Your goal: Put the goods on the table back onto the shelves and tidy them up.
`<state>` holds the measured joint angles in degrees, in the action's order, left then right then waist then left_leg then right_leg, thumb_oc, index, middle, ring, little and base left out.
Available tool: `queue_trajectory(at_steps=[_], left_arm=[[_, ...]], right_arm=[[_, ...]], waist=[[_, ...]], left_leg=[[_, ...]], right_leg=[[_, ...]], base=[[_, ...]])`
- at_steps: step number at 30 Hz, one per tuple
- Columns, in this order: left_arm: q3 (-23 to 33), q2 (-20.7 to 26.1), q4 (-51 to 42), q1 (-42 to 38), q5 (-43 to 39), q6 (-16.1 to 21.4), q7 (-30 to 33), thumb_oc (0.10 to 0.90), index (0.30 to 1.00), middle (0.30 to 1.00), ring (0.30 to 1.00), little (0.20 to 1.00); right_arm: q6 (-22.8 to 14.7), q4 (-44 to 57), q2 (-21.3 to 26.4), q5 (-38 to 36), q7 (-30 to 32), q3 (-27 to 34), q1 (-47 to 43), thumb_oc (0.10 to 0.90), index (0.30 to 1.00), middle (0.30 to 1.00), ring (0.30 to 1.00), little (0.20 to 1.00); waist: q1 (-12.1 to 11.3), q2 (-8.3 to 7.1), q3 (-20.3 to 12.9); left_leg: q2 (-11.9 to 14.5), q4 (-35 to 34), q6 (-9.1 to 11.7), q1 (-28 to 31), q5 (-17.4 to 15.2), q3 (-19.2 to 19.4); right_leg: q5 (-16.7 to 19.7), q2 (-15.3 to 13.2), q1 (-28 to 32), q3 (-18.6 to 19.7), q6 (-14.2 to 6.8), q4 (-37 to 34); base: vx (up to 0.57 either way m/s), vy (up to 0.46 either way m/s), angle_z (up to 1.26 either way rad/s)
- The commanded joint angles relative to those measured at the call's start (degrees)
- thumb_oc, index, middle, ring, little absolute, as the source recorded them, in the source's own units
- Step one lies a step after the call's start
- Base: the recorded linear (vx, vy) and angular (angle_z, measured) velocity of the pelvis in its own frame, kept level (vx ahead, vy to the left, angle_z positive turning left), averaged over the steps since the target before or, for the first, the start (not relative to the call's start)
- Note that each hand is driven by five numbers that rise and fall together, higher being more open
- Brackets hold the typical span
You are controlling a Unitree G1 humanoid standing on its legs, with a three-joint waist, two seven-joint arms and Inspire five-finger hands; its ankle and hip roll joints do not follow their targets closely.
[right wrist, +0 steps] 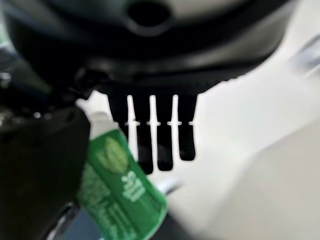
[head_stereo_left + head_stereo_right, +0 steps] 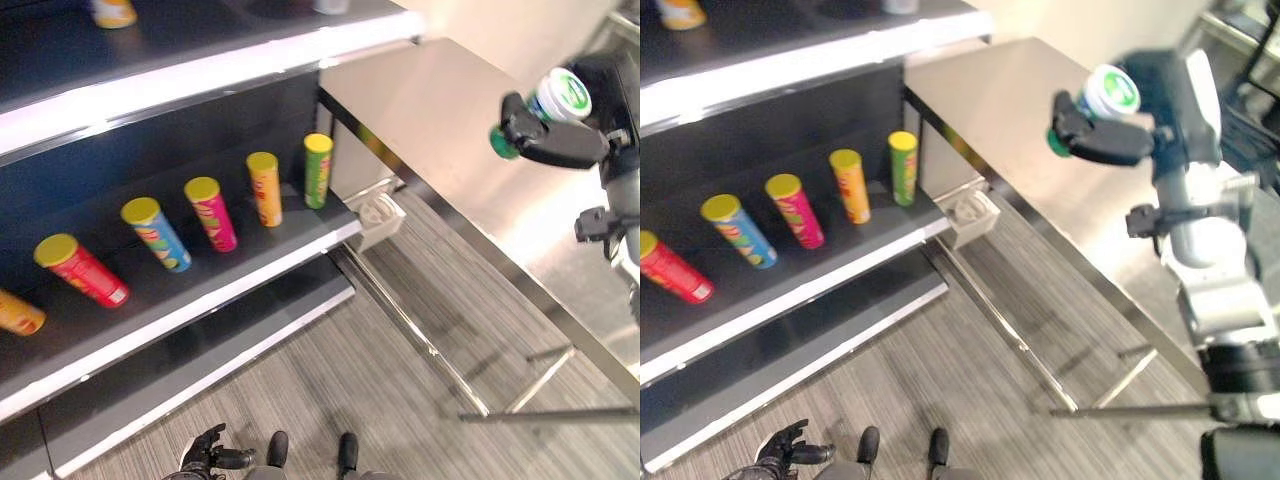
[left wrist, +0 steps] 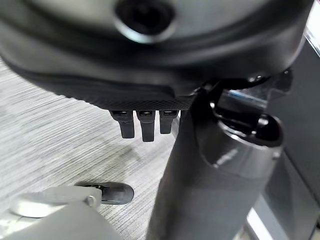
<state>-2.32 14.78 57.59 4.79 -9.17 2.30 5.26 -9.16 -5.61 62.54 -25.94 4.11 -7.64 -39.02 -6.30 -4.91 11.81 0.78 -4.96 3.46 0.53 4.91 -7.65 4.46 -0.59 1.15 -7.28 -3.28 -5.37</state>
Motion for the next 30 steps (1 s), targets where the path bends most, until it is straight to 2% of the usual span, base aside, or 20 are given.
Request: queue_trajectory(at_steps=[1, 4, 5, 6, 8, 9, 12, 16, 17, 18, 20, 22, 23, 24, 27, 30], left_arm=[[-2.85, 5.16, 2.0, 1.23, -0.53, 2.18, -0.96, 0.8, 0.9, 0.9, 0.9, 0.9], [-4.06, 5.34, 2.65, 0.3, -0.36, 2.4, -1.18, 0.8, 0.9, 0.9, 0.9, 0.9], [-5.0, 5.42, 2.71, -0.64, 0.16, 2.41, -1.4, 0.8, 0.9, 0.9, 0.9, 0.9], [-5.47, 5.3, 2.76, -0.75, 0.34, 2.35, -1.48, 0.8, 0.9, 0.9, 0.9, 0.9], [-6.02, 5.27, 2.94, -0.83, 0.42, 2.35, -1.78, 0.8, 0.9, 0.9, 0.9, 0.9], [-6.46, 4.92, 3.11, -0.74, 0.38, 2.34, -1.9, 0.8, 0.9, 0.9, 0.9, 0.9], [-7.74, 4.36, 3.64, -0.43, 0.88, 2.28, -1.71, 0.8, 0.9, 0.9, 0.9, 0.9], [-8.02, 4.77, 3.61, -0.78, 0.02, 2.2, -1.12, 0.8, 0.9, 0.9, 0.9, 0.9], [-7.9, 4.85, 3.49, -0.8, -0.26, 2.22, -1.01, 0.8, 0.9, 0.9, 0.9, 0.9], [-8.74, 5.64, 3.01, -1.73, -0.92, 2.3, -0.91, 0.8, 0.9, 0.9, 0.9, 0.9], [-9.01, 6.28, 2.87, -2.32, -1.14, 2.39, -0.93, 0.8, 0.9, 0.9, 0.9, 0.9], [-8.64, 6.94, 2.66, -2.92, -2.08, 2.73, -1.18, 0.8, 0.9, 0.9, 0.9, 0.9], [-9.06, 7.42, 3.01, -3.68, -1.81, 2.25, -0.91, 0.8, 0.9, 0.9, 0.9, 0.9], [-8.27, 7.75, 2.45, -2.84, -1.79, 2.56, -0.97, 0.8, 0.9, 0.9, 0.9, 0.9], [-8.06, 6.7, 2.88, -2.58, -1.98, 2.86, -1.0, 0.8, 0.9, 0.9, 0.9, 0.9], [-8.37, 5.81, 3.68, -2.06, -1.08, 2.62, -0.97, 0.8, 0.9, 0.9, 0.9, 0.9]], right_arm=[[-6.0, -1.17, 2.78, -10.54, -1.8, -1.22, -8.85, 0.4, 0.3, 0.3, 0.3, 0.3], [-6.42, -4.52, 4.54, -15.03, -3.3, -7.49, -16.66, 0.4, 0.3, 0.3, 0.3, 0.3], [-6.09, -5.61, 5.88, -16.84, -3.72, -10.24, -19.63, 0.4, 0.3, 0.3, 0.3, 0.3], [-6.06, -6.05, 6.12, -17.86, -4.0, -11.55, -21.15, 0.4, 0.3, 0.3, 0.3, 0.3], [-5.66, -7.81, 6.41, -18.61, -4.06, -13.9, -24.22, 0.4, 0.3, 0.3, 0.3, 0.3], [-5.27, -10.41, 6.5, -19.15, -4.3, -16.35, -27.05, 0.4, 0.3, 0.3, 0.3, 0.3], [-4.59, -14.49, 4.97, -19.82, -3.89, -17.35, -28.64, 0.4, 0.3, 0.3, 0.3, 0.3], [-3.53, -18.52, 3.98, -17.63, -2.61, -18.17, -30.1, 0.4, 0.3, 0.3, 0.3, 0.3], [-3.13, -19.27, 3.87, -16.62, -2.25, -18.56, -30.64, 0.4, 0.3, 0.3, 0.3, 0.3], [-2.31, -21.83, 3.61, -15.71, -1.57, -20.66, -33.39, 0.4, 0.3, 0.3, 0.3, 0.3], [-1.89, -23.15, 3.49, -15.62, -1.77, -22.01, -34.79, 0.4, 0.3, 0.3, 0.3, 0.3], [-1.34, -24.7, 3.63, -15.62, -2.13, -24.87, -38.07, 0.4, 0.3, 0.3, 0.3, 0.3], [-1.34, -25.76, 5.12, -16.05, -1.96, -27.52, -39.01, 0.4, 0.3, 0.3, 0.3, 0.3], [-0.18, -25.93, 4.67, -13.89, -3.11, -28.8, -41.4, 0.4, 0.3, 0.3, 0.3, 0.3], [-0.11, -26.75, 3.53, -14.38, -3.1, -28.58, -40.19, 0.4, 0.3, 0.3, 0.3, 0.3], [-0.17, -24.48, 4.27, -14.28, -4.0, -29.96, -39.73, 0.4, 0.3, 0.3, 0.3, 0.3]], waist=[[-1.89, -2.92, -5.68], [-2.56, -2.74, -4.52], [-2.34, -2.55, -4.19], [-2.06, -2.17, -4.21], [-2.01, -1.74, -4.76], [-2.03, -0.83, -5.33], [-2.56, 0.02, -6.97], [-3.66, 0.84, -7.82], [-3.75, 1.13, -7.79], [-2.82, 1.82, -6.29], [-2.45, 2.16, -5.79], [-2.48, 2.25, -5.48], [-1.29, 1.56, -4.94], [-1.25, 0.71, -5.18], [-1.36, -0.37, -6.25], [-1.19, -0.88, -7.4]], left_leg=[[-1.07, -0.04, 2.02, -2.13, -2.37, 0.47], [-0.89, 0.04, 2.91, -3.77, -1.0, -0.68], [0.27, 0.56, 3.05, -4.74, -1.17, 2.99], [1.2, 0.86, 2.77, -4.85, -1.04, 6.22], [2.06, 0.92, 2.73, -5.37, -0.18, 9.38], [2.2, 0.52, 2.73, -5.13, -0.43, 10.65], [1.03, 0.23, 2.15, -4.05, -0.83, 9.92], [-1.74, -0.03, 0.33, -2.46, -2.5, 8.19], [-2.41, -0.04, -0.25, -1.86, -2.98, 8.04], [-3.95, -0.04, -1.94, -0.88, -3.36, 6.65], [-3.48, -0.04, -1.81, -0.66, -3.66, 5.72], [-2.88, -0.04, -0.96, -0.64, -3.93, 4.95], [-2.98, -0.04, -0.34, -0.72, -4.07, 4.29], [-3.17, -0.04, -0.03, -0.43, -4.09, 3.53], [-2.71, -0.04, 0.48, 0.19, -4.7, 3.53], [-1.56, -0.04, 1.05, 0.51, -5.04, 3.04]], right_leg=[[-6.73, 0.09, 2.51, -0.84, -2.79, 1.25], [-7.27, -0.49, 2.16, -3.74, -2.42, 1.95], [-7.53, -1.73, 2.09, -7.17, -2.54, 2.41], [-7.44, -2.43, 2.11, -8.74, -2.79, 2.54], [-7.05, -3.16, 2.27, -10.62, -3.04, 2.27], [-7.28, -3.71, 2.96, -12.1, -3.3, 2.42], [-8.28, -5.24, 4.72, -13.94, -3.55, 3.15], [-9.64, -9.5, 3.19, -14.81, -4.04, 11.14], [-9.01, -10.91, 2.12, -14.71, -4.09, 14.37], [-5.4, -13.92, -3.19, -11.79, -4.05, 25.81], [-5.82, -13.38, -6.46, -8.0, -3.59, 27.35], [-5.58, -11.99, -7.81, -5.27, -4.22, 21.04], [-3.86, -9.34, -8.95, -1.53, -5.48, 13.32], [-2.82, -8.83, -7.51, 1.31, -6.85, 9.94], [-1.44, -8.46, -5.3, 1.67, -6.83, 6.96], [-1.62, -7.73, -2.75, 0.56, -6.44, 4.63]], base=[[-0.06, -0.042, 0.31], [-0.11, -0.012, 0.53], [-0.12, 0.068, 0.8], [-0.09, 0.098, 1.02], [0.0, 0.102, 1.66], [0.07, 0.111, 1.19], [0.17, 0.177, 0.42], [0.11, 0.199, 0.33], [0.06, 0.324, 0.24], [0.03, 0.256, 0.23], [0.0, 0.051, 0.27], [0.07, -0.16, 0.36], [0.13, -0.206, 0.03], [0.13, -0.179, 0.11], [0.11, -0.101, 0.36], [0.09, -0.146, 0.1]])
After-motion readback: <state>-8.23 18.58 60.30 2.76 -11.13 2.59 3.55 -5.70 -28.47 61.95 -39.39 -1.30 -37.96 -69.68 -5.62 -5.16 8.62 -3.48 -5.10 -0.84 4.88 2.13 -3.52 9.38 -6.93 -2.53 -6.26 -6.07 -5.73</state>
